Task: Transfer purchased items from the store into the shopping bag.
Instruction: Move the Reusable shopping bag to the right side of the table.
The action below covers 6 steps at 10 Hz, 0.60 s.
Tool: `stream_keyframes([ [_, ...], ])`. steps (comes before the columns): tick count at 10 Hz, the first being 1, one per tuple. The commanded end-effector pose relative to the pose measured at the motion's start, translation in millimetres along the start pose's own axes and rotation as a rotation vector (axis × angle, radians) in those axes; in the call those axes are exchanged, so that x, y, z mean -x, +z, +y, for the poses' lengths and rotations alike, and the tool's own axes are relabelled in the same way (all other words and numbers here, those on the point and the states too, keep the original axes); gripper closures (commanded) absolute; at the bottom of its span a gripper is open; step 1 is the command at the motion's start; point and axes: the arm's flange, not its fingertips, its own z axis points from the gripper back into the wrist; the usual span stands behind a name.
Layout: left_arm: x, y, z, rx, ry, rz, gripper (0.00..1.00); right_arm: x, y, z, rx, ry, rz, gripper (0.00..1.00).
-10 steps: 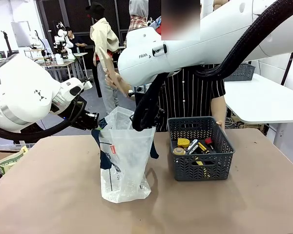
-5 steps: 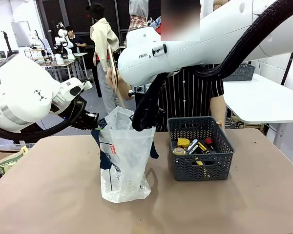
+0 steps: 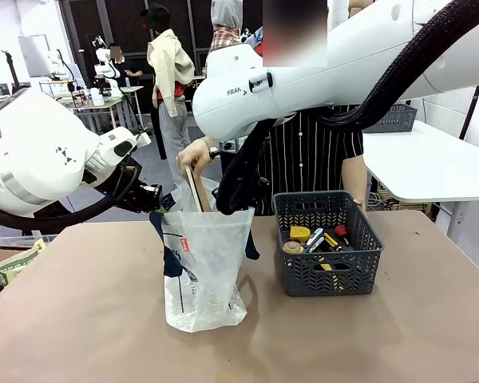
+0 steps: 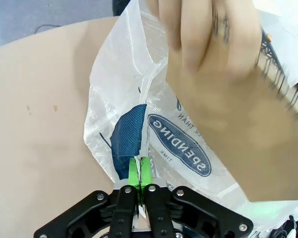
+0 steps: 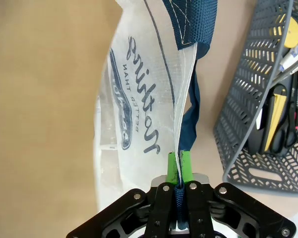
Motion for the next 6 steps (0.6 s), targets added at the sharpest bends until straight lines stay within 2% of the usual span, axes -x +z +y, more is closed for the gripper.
stream_keyframes([
  [1, -0.3, 0.2, 2.1, 0.013, 0.013, -0.005, 1.0, 2.4, 0.0, -2.6, 0.002, 0.002, 0.001, 1.0],
  [6, -0.3, 0.2, 2.1, 0.013, 0.013, -0.005, 1.0, 2.4, 0.0, -2.6, 0.002, 0.002, 0.001, 1.0],
])
